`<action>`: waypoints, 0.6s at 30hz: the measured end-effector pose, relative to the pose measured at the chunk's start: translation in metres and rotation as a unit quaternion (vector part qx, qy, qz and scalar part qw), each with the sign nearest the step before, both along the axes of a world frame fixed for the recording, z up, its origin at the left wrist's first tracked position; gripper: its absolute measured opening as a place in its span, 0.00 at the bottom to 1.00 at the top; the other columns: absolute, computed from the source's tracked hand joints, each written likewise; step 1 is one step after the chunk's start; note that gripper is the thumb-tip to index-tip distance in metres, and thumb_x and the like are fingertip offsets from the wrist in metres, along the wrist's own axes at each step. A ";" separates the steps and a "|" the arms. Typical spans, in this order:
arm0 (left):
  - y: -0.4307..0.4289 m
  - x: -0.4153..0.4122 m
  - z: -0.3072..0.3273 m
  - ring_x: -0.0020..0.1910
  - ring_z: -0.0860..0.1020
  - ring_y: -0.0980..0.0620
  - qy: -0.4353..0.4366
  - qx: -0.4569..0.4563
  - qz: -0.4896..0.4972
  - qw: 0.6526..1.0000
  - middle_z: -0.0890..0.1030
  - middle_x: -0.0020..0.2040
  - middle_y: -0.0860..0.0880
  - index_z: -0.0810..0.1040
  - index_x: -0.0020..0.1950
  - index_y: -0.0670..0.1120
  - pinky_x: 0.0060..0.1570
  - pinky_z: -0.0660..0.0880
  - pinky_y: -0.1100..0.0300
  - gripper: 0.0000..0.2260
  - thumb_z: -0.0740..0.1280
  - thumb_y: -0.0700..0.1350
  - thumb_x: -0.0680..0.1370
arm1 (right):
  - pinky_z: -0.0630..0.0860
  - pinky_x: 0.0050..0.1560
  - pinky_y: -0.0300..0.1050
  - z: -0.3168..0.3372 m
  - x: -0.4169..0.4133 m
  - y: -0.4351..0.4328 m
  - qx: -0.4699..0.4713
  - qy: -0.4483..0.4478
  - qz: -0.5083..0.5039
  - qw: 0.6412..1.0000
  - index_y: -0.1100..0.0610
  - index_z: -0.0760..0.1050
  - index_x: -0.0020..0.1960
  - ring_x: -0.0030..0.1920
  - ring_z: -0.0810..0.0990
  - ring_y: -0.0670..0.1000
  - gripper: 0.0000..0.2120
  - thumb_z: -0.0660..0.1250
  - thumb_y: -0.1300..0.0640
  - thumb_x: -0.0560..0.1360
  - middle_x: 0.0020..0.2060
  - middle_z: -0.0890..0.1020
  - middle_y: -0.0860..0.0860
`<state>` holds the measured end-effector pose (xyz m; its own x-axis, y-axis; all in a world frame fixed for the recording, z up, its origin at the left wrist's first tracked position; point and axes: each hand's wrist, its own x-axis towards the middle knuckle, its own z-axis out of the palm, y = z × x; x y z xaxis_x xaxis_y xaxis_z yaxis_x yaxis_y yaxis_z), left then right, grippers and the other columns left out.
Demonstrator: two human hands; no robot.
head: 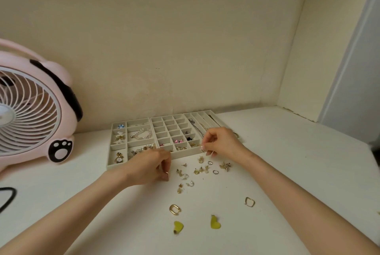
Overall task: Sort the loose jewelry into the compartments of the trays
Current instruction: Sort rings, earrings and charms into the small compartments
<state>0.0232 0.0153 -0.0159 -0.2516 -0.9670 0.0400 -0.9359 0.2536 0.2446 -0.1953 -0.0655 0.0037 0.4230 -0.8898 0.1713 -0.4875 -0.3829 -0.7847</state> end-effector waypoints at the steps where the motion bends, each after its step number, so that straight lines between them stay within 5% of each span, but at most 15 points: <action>1: 0.000 0.000 0.000 0.42 0.73 0.55 -0.001 0.000 0.003 1.000 0.75 0.42 0.57 0.72 0.41 0.52 0.39 0.68 0.63 0.08 0.71 0.46 0.72 | 0.76 0.30 0.36 0.000 0.000 0.000 0.001 -0.004 0.002 1.000 0.59 0.75 0.36 0.30 0.80 0.48 0.08 0.71 0.68 0.70 0.31 0.80 0.52; 6: 0.000 -0.002 0.009 0.40 0.75 0.53 0.046 -0.027 -0.004 0.999 0.79 0.40 0.52 0.71 0.40 0.53 0.41 0.70 0.61 0.09 0.69 0.43 0.74 | 0.79 0.32 0.39 0.000 0.000 0.000 0.012 -0.024 0.007 1.000 0.60 0.76 0.38 0.30 0.81 0.49 0.08 0.71 0.69 0.70 0.31 0.80 0.53; 12: -0.007 0.000 0.024 0.31 0.78 0.57 0.275 0.011 0.024 0.961 0.80 0.34 0.50 0.79 0.40 0.43 0.35 0.74 0.66 0.06 0.68 0.33 0.74 | 0.80 0.35 0.37 0.002 0.000 -0.002 0.031 -0.033 0.011 0.999 0.59 0.80 0.42 0.29 0.82 0.46 0.09 0.69 0.72 0.71 0.30 0.81 0.52; 18: -0.008 0.001 0.026 0.32 0.78 0.61 0.316 0.062 0.017 0.947 0.80 0.37 0.48 0.81 0.45 0.39 0.35 0.73 0.71 0.07 0.64 0.31 0.76 | 0.79 0.34 0.35 0.001 0.002 -0.002 0.042 -0.029 0.010 0.999 0.61 0.81 0.43 0.30 0.82 0.46 0.07 0.68 0.70 0.72 0.32 0.82 0.53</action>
